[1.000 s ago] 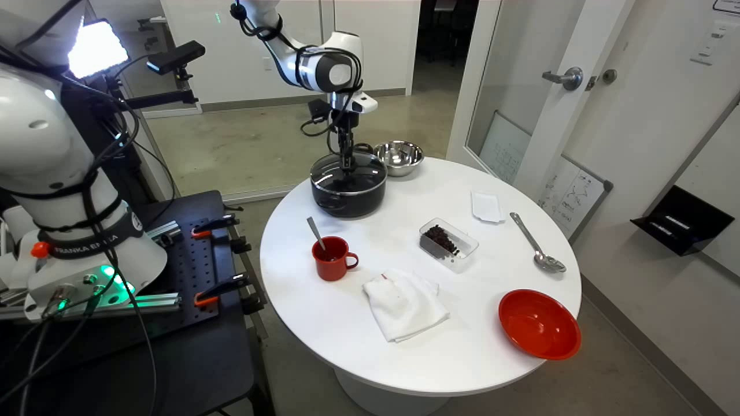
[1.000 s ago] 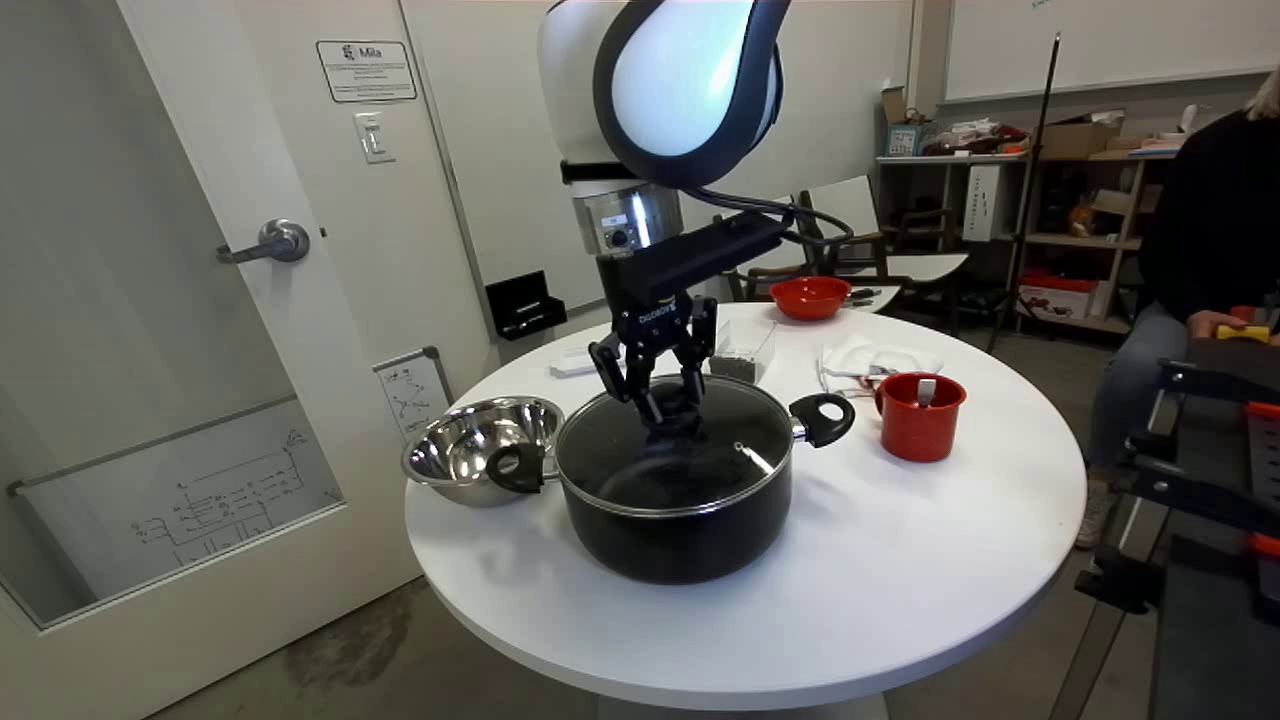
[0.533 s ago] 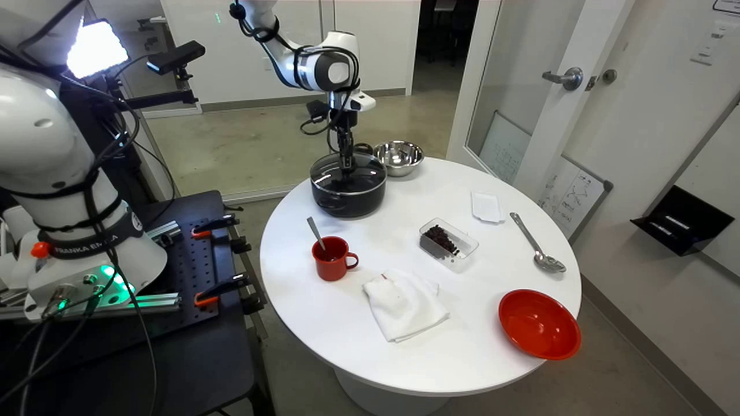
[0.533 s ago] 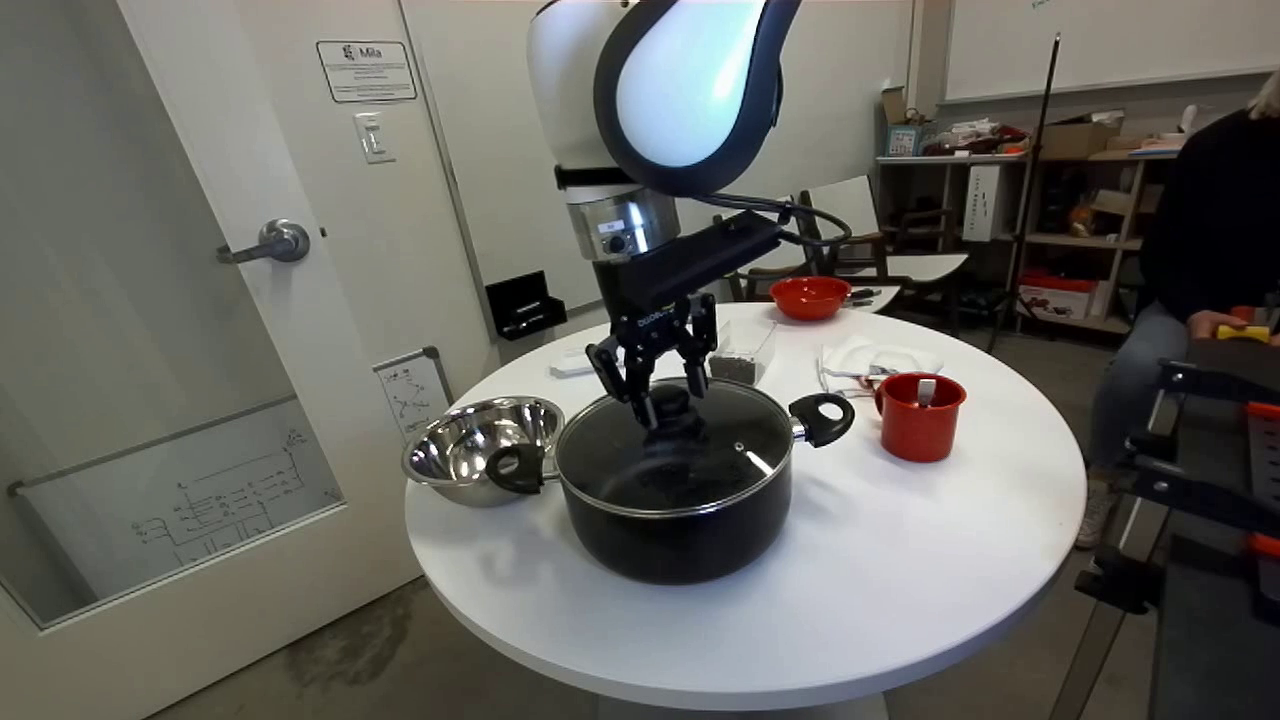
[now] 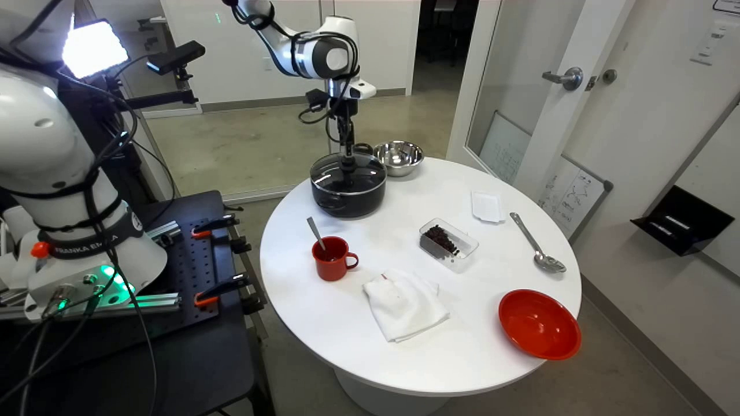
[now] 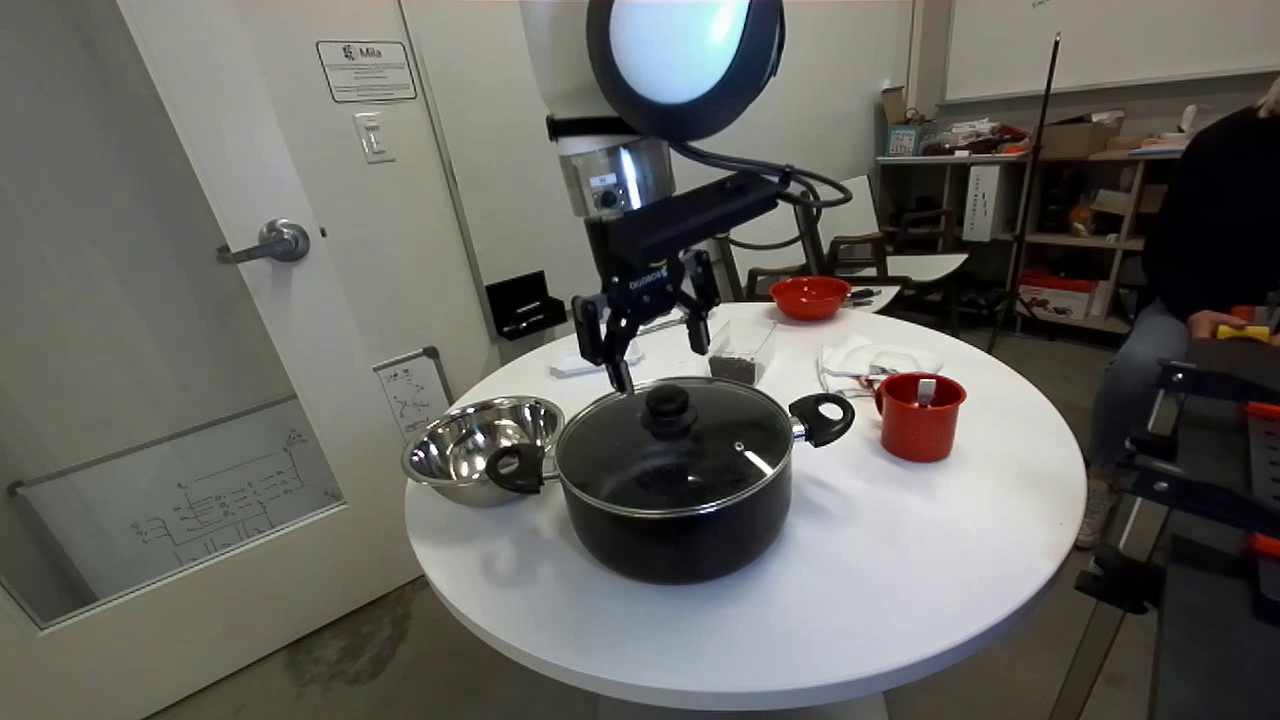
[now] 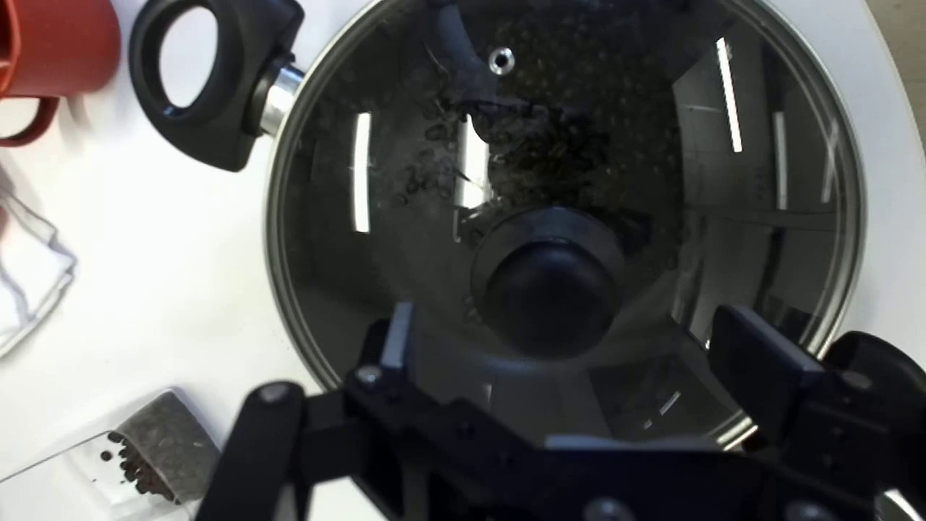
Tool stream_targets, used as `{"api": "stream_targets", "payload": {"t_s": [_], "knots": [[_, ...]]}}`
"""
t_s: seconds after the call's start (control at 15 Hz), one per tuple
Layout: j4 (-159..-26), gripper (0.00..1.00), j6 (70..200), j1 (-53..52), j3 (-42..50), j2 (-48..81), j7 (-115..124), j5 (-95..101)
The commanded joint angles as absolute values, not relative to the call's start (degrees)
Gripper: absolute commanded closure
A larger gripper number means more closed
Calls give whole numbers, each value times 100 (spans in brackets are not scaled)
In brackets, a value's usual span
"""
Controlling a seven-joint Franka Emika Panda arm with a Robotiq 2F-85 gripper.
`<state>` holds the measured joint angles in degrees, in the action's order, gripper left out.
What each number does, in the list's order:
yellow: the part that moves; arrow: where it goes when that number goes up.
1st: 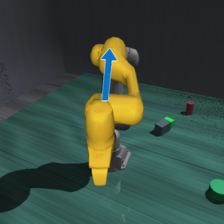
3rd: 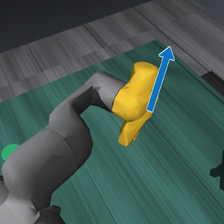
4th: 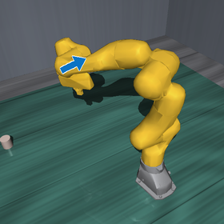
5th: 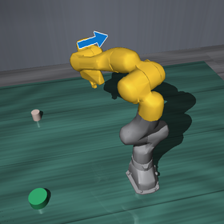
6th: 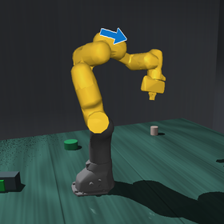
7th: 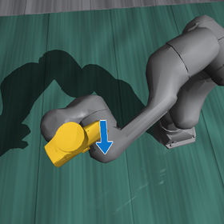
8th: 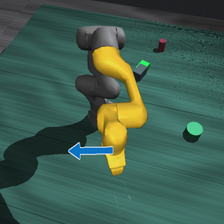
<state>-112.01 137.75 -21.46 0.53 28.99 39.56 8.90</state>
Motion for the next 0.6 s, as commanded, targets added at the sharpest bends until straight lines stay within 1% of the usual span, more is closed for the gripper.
{"api": "stream_targets", "payload": {"t_s": [0.0, 0.2, 0.4, 0.47, 0.53], "knots": [[-11853, 0, 13423, -1948, -85, 1895, 4007, 596], [-12390, 0, 13370, -1559, -234, 1114, 3961, -162], [-12846, 0, 13168, -942, -223, 535, 3373, -1182], [-12389, 0, 13274, -1203, -275, 1013, 3811, -592], [-12539, 0, 13220, -1029, -260, 834, 3633, -820]]}}
